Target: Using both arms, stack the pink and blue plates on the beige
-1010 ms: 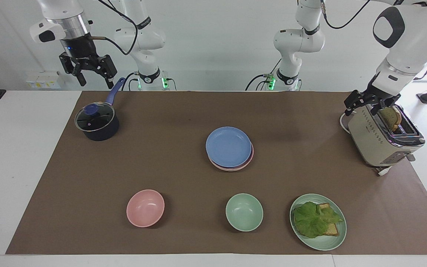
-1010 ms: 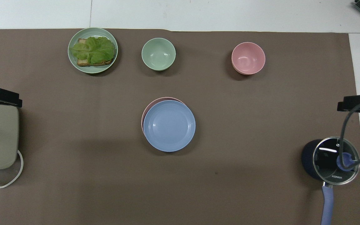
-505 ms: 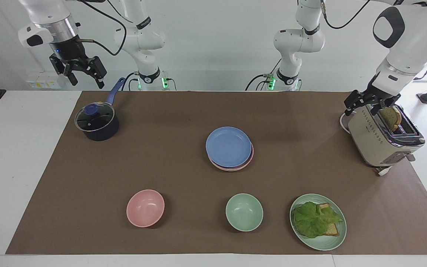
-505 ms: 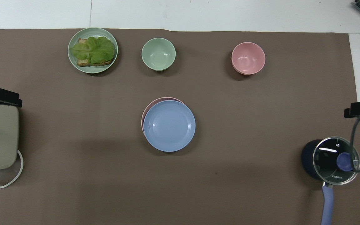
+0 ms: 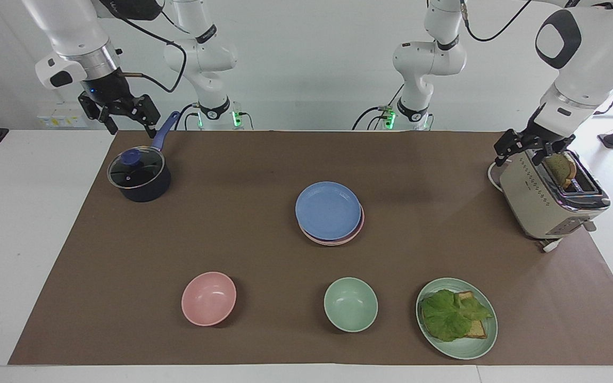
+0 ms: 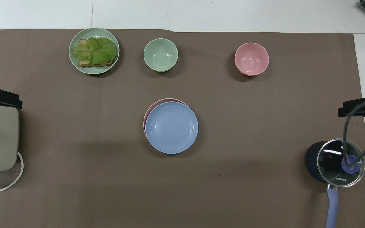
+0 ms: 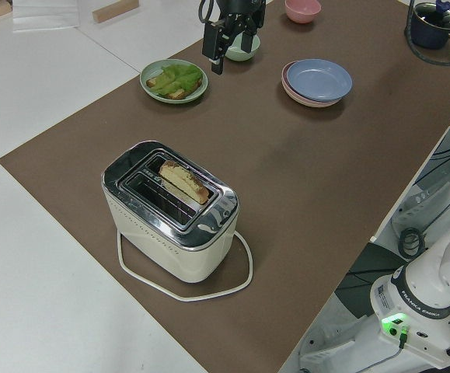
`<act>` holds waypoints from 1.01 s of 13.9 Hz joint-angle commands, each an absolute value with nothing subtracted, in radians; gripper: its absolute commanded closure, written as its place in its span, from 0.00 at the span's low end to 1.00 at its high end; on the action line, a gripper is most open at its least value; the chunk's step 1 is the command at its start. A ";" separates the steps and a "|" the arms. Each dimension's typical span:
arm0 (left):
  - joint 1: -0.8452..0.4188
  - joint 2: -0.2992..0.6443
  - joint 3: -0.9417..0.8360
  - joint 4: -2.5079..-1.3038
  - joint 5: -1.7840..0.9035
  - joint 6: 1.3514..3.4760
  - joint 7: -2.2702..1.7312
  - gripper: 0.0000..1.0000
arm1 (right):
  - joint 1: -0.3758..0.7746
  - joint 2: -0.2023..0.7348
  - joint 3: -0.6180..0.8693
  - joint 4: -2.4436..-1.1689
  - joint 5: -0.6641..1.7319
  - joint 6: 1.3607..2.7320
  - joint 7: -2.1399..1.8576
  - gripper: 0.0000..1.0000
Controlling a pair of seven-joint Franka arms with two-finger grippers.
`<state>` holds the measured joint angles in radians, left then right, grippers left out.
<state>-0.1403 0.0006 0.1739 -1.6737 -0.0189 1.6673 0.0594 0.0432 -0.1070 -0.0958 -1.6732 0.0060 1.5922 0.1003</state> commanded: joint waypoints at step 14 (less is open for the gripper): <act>-0.138 -0.005 0.173 -1.667 -0.003 1.657 0.069 0.00 | 0.040 -0.109 -0.087 -1.620 -0.017 1.486 0.043 0.00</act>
